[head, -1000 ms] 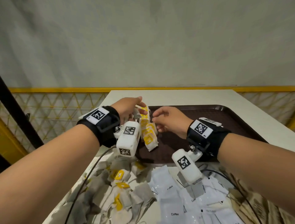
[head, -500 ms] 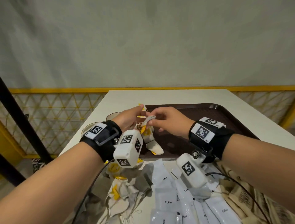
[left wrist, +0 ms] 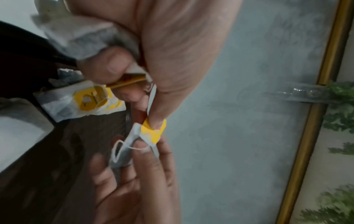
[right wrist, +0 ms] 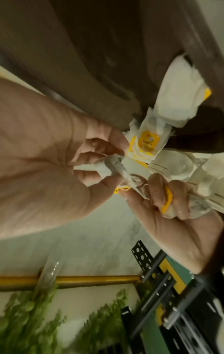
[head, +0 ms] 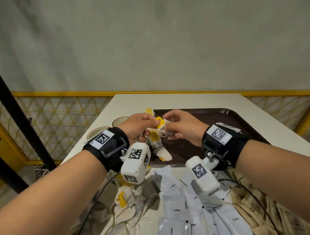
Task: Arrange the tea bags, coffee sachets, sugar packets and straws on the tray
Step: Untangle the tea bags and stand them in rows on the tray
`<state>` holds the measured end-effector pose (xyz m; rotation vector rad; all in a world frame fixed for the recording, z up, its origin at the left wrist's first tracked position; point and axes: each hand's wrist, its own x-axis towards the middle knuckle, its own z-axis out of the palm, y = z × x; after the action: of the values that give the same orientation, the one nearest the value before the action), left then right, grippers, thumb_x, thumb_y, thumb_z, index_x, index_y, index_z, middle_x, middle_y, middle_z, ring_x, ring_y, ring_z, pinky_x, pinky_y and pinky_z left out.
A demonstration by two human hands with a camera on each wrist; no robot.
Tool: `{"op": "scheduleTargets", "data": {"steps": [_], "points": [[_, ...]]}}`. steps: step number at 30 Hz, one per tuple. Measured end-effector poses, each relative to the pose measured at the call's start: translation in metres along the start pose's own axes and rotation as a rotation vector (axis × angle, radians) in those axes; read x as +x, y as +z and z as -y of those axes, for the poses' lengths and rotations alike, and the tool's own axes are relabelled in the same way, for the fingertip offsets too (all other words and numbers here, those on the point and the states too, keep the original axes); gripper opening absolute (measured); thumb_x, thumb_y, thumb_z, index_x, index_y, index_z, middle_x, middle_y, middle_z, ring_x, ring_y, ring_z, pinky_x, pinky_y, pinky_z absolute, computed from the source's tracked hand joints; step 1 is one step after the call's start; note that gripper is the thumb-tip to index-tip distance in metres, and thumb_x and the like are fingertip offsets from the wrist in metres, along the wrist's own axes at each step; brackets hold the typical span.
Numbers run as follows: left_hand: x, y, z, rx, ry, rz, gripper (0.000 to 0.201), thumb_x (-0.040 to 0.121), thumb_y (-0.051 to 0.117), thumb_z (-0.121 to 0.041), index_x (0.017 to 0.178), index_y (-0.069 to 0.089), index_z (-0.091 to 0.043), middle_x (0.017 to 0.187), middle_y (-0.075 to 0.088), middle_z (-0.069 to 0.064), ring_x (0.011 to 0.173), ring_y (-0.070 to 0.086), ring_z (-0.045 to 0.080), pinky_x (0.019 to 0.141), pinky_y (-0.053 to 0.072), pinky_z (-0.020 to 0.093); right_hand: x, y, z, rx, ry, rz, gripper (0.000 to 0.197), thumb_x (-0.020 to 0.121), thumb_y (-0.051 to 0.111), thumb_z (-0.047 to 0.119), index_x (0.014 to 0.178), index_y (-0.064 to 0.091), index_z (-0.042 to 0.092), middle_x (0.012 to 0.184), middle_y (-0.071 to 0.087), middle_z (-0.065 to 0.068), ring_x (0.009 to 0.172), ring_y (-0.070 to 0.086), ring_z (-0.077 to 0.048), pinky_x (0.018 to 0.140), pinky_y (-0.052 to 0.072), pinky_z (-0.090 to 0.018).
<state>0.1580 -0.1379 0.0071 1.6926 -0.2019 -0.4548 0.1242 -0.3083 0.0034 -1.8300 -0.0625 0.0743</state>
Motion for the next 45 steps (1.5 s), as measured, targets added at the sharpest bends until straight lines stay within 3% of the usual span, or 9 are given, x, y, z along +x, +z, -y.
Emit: {"op": "scheduleTargets", "data": {"steps": [4, 13, 18, 26, 29, 34, 37, 41, 45], "points": [[0.002, 0.0, -0.001, -0.046, -0.022, -0.022, 0.009, 0.095, 0.055, -0.013, 0.087, 0.058, -0.011, 0.076, 0.058, 0.002, 0.039, 0.039, 0.005, 0.033, 0.025, 0.01, -0.005, 0.001, 0.001, -0.417, -0.27, -0.151, 0.034, 0.08, 0.073, 0.01, 0.105, 0.056, 0.025, 0.105, 0.053, 0.001, 0.088, 0.052, -0.01, 0.073, 0.042, -0.006], [0.002, 0.005, 0.0, -0.208, 0.001, 0.031, 0.02, 0.099, 0.047, -0.029, 0.093, 0.057, -0.012, 0.071, 0.052, -0.001, 0.042, 0.04, 0.006, 0.034, 0.025, 0.012, 0.003, 0.009, 0.006, -0.108, -0.151, -0.173, 0.015, 0.087, 0.067, 0.007, 0.091, 0.055, 0.014, 0.079, 0.058, -0.01, 0.064, 0.058, -0.015, 0.053, 0.049, -0.017], [-0.001, -0.002, 0.001, -0.331, -0.018, 0.041, 0.055, 0.096, 0.032, -0.058, 0.107, 0.058, -0.011, 0.092, 0.064, 0.008, 0.044, 0.04, 0.011, 0.033, 0.026, 0.013, 0.003, 0.0, 0.012, -0.107, -0.227, -0.188, 0.024, 0.084, 0.058, -0.005, 0.083, 0.062, 0.019, 0.08, 0.056, -0.008, 0.076, 0.06, -0.023, 0.076, 0.057, -0.036], [-0.008, -0.002, -0.001, -0.367, 0.022, 0.145, 0.073, 0.09, 0.021, -0.071, 0.11, 0.058, -0.011, 0.085, 0.066, 0.012, 0.051, 0.05, 0.019, 0.042, 0.034, 0.02, -0.007, -0.007, 0.027, -0.15, -0.217, 0.347, 0.029, 0.086, 0.059, -0.01, 0.106, 0.067, 0.01, 0.086, 0.062, -0.007, 0.079, 0.06, -0.011, 0.073, 0.051, -0.024], [-0.011, 0.005, -0.004, -0.241, -0.01, 0.113, 0.074, 0.09, 0.017, -0.071, 0.115, 0.061, -0.017, 0.092, 0.07, 0.009, 0.071, 0.067, 0.02, 0.054, 0.051, 0.025, -0.007, 0.002, 0.031, -0.418, -0.297, 0.353, 0.028, 0.087, 0.065, -0.001, 0.111, 0.069, 0.012, 0.089, 0.065, 0.0, 0.079, 0.06, -0.006, 0.085, 0.053, -0.025], [-0.01, 0.004, -0.005, -0.104, -0.041, 0.178, 0.08, 0.09, 0.01, -0.069, 0.131, 0.05, -0.013, 0.072, 0.072, 0.001, 0.063, 0.07, 0.01, 0.051, 0.053, 0.018, -0.006, 0.015, 0.037, -0.704, -0.386, 0.31, 0.027, 0.085, 0.069, 0.009, 0.11, 0.071, 0.021, 0.095, 0.058, 0.013, 0.082, 0.058, -0.004, 0.083, 0.05, -0.022], [-0.01, 0.002, -0.007, -0.121, -0.072, 0.216, 0.084, 0.088, 0.007, -0.072, 0.137, 0.044, -0.015, 0.092, 0.071, 0.004, 0.079, 0.071, 0.013, 0.068, 0.055, 0.024, -0.005, 0.018, 0.04, -0.801, -0.382, 0.344, 0.017, 0.086, 0.068, 0.011, 0.1, 0.072, 0.018, 0.092, 0.052, 0.015, 0.086, 0.056, -0.004, 0.081, 0.046, -0.019], [-0.008, 0.001, -0.009, -0.131, -0.06, 0.193, 0.068, 0.092, 0.016, -0.067, 0.121, 0.055, -0.019, 0.102, 0.068, 0.006, 0.082, 0.068, 0.014, 0.065, 0.052, 0.028, -0.002, 0.013, 0.039, -0.806, -0.359, 0.32, 0.007, 0.087, 0.067, 0.012, 0.091, 0.071, 0.015, 0.078, 0.059, 0.014, 0.067, 0.055, 0.006, 0.062, 0.039, -0.007], [-0.006, -0.003, -0.007, 0.375, 0.09, 0.018, 0.015, 0.098, 0.049, -0.02, 0.094, 0.063, -0.013, 0.082, 0.062, 0.003, 0.062, 0.059, 0.01, 0.054, 0.053, 0.02, -0.001, -0.014, 0.035, -0.692, -0.31, 0.247, 0.005, 0.087, 0.067, 0.007, 0.09, 0.068, 0.012, 0.086, 0.07, -0.008, 0.066, 0.057, -0.001, 0.064, 0.046, -0.01]]}}
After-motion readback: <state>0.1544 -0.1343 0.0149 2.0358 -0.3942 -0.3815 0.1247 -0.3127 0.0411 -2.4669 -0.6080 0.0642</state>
